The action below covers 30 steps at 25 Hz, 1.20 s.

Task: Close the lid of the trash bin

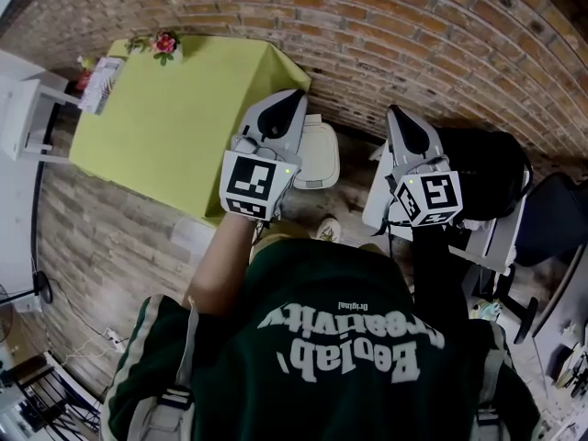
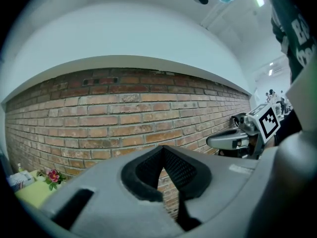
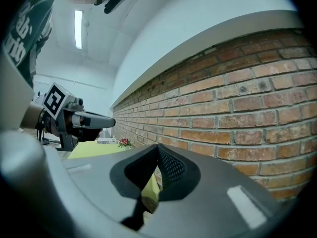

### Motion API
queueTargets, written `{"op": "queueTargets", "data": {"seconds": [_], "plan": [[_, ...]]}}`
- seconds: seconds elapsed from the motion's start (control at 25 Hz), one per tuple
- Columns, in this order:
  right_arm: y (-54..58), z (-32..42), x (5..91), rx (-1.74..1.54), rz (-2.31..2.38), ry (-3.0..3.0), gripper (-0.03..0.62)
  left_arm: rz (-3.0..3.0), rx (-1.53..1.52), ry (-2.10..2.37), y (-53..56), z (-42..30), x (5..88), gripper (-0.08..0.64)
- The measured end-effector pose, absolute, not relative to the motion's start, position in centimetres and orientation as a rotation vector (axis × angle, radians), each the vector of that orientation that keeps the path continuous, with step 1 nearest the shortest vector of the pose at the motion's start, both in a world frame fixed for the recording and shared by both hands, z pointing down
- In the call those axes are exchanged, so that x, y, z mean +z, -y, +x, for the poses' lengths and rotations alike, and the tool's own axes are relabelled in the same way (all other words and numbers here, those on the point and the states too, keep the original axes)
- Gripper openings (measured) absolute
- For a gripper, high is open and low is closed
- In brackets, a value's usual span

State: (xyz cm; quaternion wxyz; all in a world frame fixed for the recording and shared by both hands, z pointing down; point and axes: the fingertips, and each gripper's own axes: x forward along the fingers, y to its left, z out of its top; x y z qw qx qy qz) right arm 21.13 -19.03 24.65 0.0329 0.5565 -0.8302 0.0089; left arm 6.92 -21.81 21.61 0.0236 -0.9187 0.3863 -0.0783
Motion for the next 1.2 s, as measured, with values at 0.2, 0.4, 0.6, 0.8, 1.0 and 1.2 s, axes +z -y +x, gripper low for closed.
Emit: {"op": "queueTargets", "data": {"seconds": [0.2,0.4,0.6,0.8,1.0,1.2], "plan": [[18.6,21.8,24.9,0.023,1.716,2.547,0.011,-2.854,-0.225,-1.191,21.5,7.5,21.6,0.005],[18.5,21.9,24.8,0.012,1.719,2.55,0.011,-2.838,-0.214,-1.189,21.3,7.9,21.3,0.005],[18.6,22.1,24.8,0.0,1.72,2.544,0.011,-2.825,-0.219,-1.182,21.5,8.1,21.0,0.005],[18.5,22.2,24.7,-0.01,1.709,2.544,0.011,-2.822,-0.219,-1.186,21.5,8.0,21.0,0.005],[18.5,21.9,24.4,-0.025,1.695,2.548,0.011,-2.821,-0.219,-1.191,21.6,7.8,20.8,0.005],[18.6,21.4,24.4,-0.046,1.677,2.549,0.011,-2.82,-0.216,-1.193,21.6,7.7,21.0,0.005]]}}
